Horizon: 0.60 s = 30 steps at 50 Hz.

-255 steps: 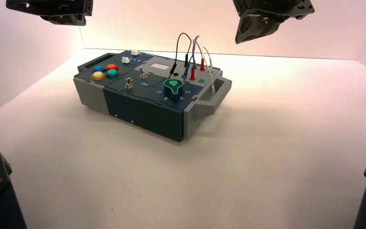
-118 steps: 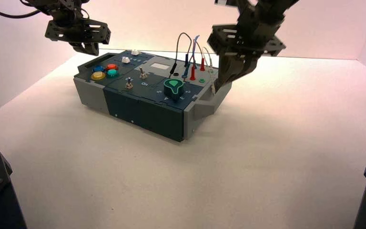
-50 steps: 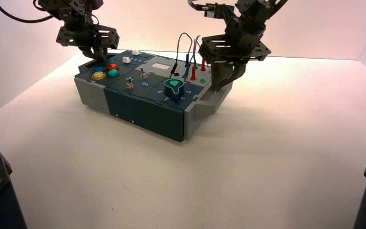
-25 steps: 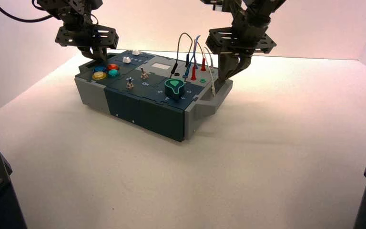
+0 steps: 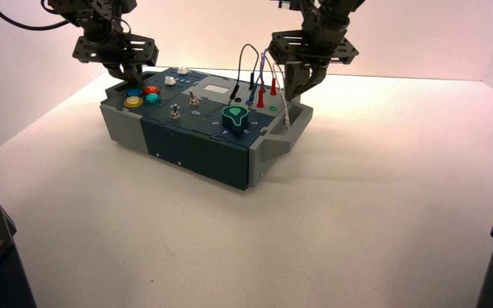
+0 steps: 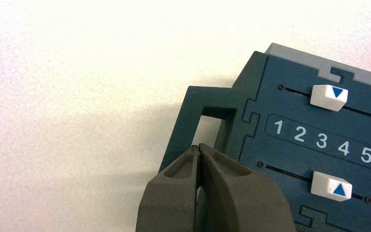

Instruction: Rotate the box counterclockwise.

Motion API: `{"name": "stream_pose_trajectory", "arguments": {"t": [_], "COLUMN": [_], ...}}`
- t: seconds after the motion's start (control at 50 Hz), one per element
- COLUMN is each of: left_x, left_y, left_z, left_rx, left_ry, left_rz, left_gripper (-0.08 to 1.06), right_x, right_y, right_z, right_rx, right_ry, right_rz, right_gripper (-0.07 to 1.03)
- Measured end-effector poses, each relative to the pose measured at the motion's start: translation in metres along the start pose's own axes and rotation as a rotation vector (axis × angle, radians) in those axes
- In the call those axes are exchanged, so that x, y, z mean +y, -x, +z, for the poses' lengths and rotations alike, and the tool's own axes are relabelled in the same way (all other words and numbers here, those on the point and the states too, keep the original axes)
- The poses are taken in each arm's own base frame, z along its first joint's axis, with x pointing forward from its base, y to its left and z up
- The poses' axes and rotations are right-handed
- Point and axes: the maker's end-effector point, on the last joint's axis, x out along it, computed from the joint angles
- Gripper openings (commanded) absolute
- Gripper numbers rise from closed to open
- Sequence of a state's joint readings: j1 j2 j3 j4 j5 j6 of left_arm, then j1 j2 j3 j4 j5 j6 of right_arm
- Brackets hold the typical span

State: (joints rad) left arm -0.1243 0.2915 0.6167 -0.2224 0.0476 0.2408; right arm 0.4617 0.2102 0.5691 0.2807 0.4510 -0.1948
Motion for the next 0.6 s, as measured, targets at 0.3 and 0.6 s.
{"name": "stream_pose_trajectory", "arguments": {"t": [0.3,0.6], "left_x": [-0.001,-0.001], "left_y": [0.0,0.0], "left_z": [0.001,0.001], "left_rx": [-0.003,-0.002], "left_ry": [-0.003,-0.001], "left_rz": [-0.001,-0.001], "left_gripper": [-0.03,-0.03], "right_x": [0.008,0.009], "right_y": [0.025,0.039], "right_z": [-0.024,-0.023], "right_rx": [-0.002,-0.047], "right_ry": [0.002,-0.002], "right_rz": [0.013,0.014], "right_gripper": [-0.02,-0.02]}}
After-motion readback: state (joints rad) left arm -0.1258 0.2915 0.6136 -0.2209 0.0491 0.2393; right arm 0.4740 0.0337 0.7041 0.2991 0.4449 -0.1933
